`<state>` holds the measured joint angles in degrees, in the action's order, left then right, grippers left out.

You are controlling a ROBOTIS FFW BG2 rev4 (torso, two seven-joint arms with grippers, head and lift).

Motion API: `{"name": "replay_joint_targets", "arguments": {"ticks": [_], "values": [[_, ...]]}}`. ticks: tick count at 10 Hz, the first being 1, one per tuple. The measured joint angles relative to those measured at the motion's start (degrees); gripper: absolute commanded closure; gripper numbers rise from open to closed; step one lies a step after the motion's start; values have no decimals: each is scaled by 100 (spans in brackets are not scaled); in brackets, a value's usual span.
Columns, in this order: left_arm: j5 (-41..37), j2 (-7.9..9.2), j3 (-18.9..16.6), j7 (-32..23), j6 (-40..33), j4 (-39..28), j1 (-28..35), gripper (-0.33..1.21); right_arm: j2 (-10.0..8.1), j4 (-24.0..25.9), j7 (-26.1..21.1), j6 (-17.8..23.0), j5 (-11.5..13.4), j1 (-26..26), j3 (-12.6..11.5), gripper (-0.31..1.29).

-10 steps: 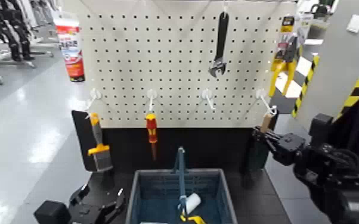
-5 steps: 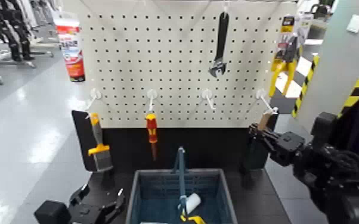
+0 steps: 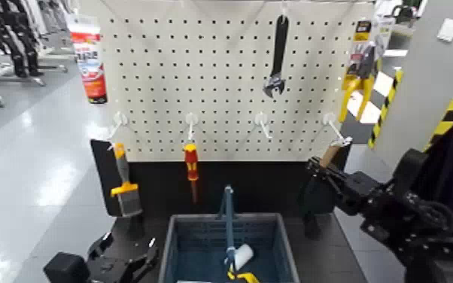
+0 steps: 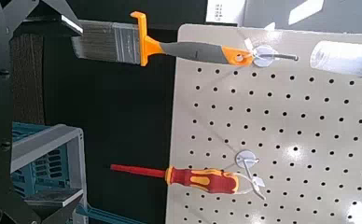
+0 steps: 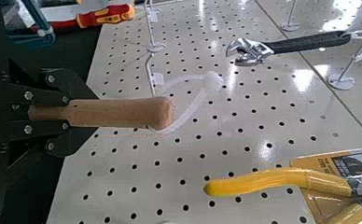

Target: Put the tool with the wooden handle into the crate.

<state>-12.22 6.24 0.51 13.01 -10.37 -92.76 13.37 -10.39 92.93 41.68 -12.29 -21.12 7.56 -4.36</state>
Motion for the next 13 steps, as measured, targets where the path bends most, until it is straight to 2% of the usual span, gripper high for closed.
{"name": "replay_joint_targets", "arguments": {"ticks": [3,8,11,13], "values": [[0,4,12,9,0,12,-24,10,204,-335,-136,260,-418,-39,341,127],[-7,9,21,17,-4,14,-43,10,350,-1171,-313,457,-963,-33,1021,127],[-9,9,31,26,-20,33,-53,10,393,-1736,-464,366,-1058,121,1381,127],[-16,9,37,24,-38,44,-54,10,398,-1818,-561,242,-1061,180,1511,127]]}}
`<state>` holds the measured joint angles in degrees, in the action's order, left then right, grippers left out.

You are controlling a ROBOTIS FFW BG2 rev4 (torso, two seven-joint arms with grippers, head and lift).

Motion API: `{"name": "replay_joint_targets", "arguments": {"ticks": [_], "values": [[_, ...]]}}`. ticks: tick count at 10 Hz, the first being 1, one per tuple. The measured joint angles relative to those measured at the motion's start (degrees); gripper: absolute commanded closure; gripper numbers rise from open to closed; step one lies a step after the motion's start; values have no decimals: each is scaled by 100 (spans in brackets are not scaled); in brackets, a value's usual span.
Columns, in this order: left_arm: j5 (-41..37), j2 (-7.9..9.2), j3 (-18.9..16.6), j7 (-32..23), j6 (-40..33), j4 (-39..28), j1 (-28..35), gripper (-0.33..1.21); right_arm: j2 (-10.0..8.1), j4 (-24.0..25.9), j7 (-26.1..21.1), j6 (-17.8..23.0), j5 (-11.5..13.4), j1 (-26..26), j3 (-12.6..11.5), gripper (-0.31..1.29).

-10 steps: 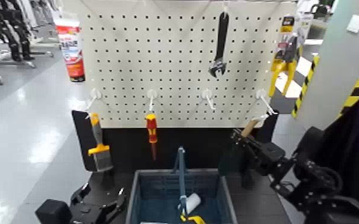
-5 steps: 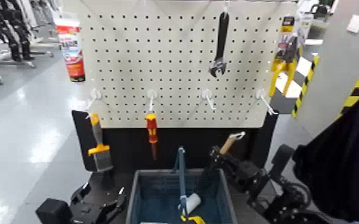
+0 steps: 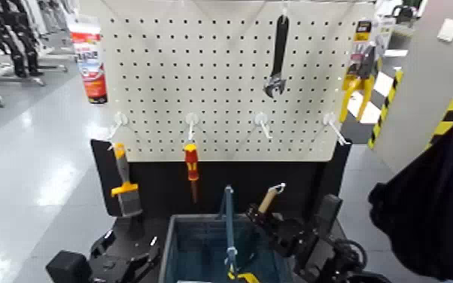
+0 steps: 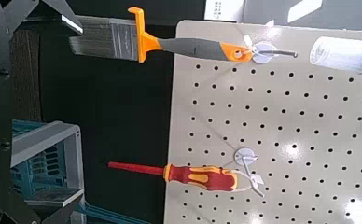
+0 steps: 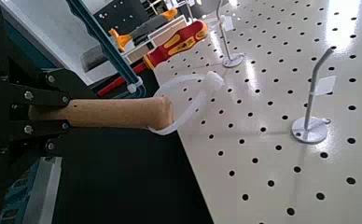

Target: Put the tool with the wooden handle into the crate.

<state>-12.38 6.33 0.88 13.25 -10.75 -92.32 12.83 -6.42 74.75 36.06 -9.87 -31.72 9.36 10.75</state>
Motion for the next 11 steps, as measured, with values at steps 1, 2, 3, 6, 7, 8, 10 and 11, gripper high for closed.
{"name": "replay_joint_targets", "arguments": {"ticks": [1,2,3,6,7,8,10,11], "values": [[-3,-3,-3,0,-9,3,0,10,-2,3,-33,-62,12,12,18,126],[-9,-5,-8,-5,-20,9,1,10,-7,37,-51,-149,49,19,23,120],[-16,-7,-9,-5,-29,12,5,10,-9,82,-63,-234,95,21,21,117],[-30,-8,-9,-4,-48,12,9,10,-10,229,-73,-526,250,20,-39,50],[-38,-8,-9,-6,-50,12,9,10,-13,288,-66,-630,329,16,-78,10],[-43,-8,-9,-6,-52,12,9,10,-16,328,-41,-678,381,14,-113,-1],[-51,-9,-11,-6,-61,12,16,10,-14,433,-29,-724,477,-3,-186,2],[-54,-9,-11,-6,-64,12,18,10,-10,514,-36,-744,554,-18,-229,2]]}}
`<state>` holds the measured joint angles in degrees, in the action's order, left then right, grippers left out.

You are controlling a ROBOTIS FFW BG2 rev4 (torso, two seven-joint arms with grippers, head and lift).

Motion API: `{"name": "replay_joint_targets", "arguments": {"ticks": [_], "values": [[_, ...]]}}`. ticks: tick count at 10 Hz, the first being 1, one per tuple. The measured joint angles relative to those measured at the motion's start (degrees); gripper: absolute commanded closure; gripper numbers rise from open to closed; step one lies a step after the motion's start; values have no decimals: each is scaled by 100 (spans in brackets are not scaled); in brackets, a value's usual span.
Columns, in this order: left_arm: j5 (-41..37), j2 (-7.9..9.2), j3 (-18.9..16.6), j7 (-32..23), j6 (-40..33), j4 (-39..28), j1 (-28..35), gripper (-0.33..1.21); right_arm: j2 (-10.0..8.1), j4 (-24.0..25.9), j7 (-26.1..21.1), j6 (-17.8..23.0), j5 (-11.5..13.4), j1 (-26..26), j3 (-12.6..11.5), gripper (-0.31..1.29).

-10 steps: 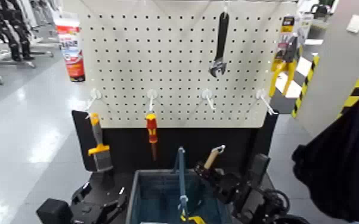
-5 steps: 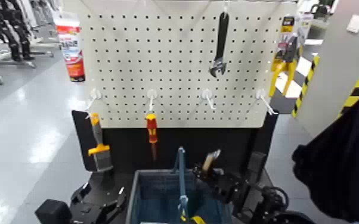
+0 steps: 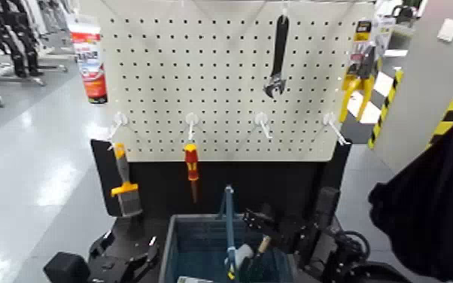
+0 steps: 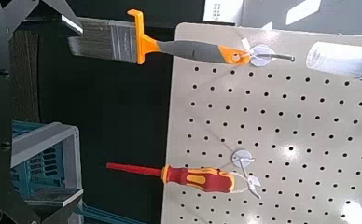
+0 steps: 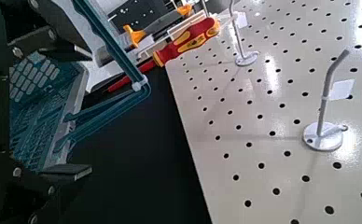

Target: Put the tool with the wooden handle into the crate.

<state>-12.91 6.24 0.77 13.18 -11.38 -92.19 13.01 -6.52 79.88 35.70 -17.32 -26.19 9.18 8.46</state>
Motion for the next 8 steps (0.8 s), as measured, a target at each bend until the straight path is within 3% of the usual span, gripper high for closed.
{"name": "replay_joint_targets", "arguments": {"ticks": [2,5,8], "values": [[-4,0,1,0,1,0,0,10,1,280,-64,-114,239,-57,-114,2],[-15,0,-4,-15,2,0,0,10,-15,1078,-458,-303,695,-368,-335,2],[-26,0,1,-18,5,-4,0,10,80,2024,-1212,-208,1329,-1016,-511,4]]}}
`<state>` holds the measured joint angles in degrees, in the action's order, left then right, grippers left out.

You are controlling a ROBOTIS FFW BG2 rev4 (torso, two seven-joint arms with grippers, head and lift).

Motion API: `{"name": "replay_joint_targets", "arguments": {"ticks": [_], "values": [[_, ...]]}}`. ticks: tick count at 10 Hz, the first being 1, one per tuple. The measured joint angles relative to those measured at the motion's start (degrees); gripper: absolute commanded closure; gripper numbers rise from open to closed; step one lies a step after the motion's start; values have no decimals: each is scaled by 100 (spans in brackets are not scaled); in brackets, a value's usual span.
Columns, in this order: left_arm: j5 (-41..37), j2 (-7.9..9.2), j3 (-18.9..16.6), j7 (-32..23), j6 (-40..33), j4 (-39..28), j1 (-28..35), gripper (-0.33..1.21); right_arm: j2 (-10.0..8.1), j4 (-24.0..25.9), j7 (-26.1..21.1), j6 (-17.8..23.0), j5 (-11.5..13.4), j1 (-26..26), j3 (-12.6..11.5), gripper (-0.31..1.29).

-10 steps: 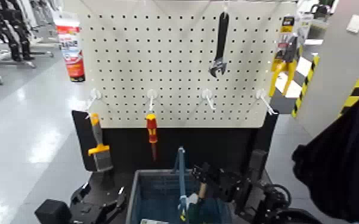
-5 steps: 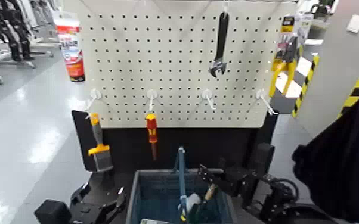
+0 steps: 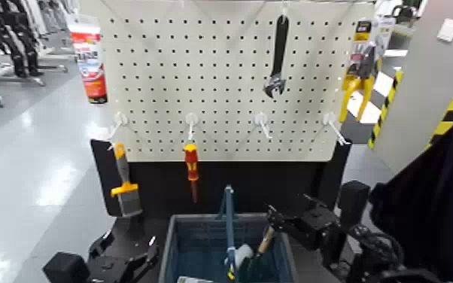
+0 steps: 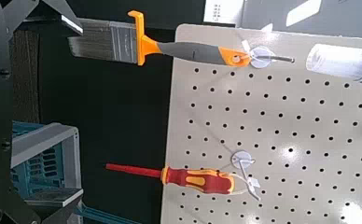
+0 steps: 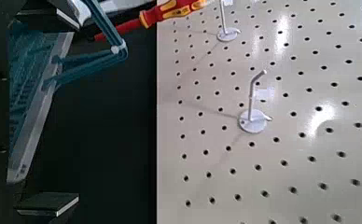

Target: Put the tool with the wooden handle into the crate.

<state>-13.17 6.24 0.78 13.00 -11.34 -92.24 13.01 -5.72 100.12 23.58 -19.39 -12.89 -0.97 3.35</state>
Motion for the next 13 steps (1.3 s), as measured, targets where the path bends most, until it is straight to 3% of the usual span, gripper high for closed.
{"name": "replay_joint_targets", "arguments": {"ticks": [3,5,13], "values": [[-12,8,3,0,1,-5,0,10,155,488,-754,620,429,-715,-85,5],[-14,9,10,0,21,-5,-8,10,213,599,-1166,1054,575,-1083,-81,5],[-10,37,18,2,61,-22,-22,10,423,682,-1626,2175,1066,-1940,-142,8]]}}
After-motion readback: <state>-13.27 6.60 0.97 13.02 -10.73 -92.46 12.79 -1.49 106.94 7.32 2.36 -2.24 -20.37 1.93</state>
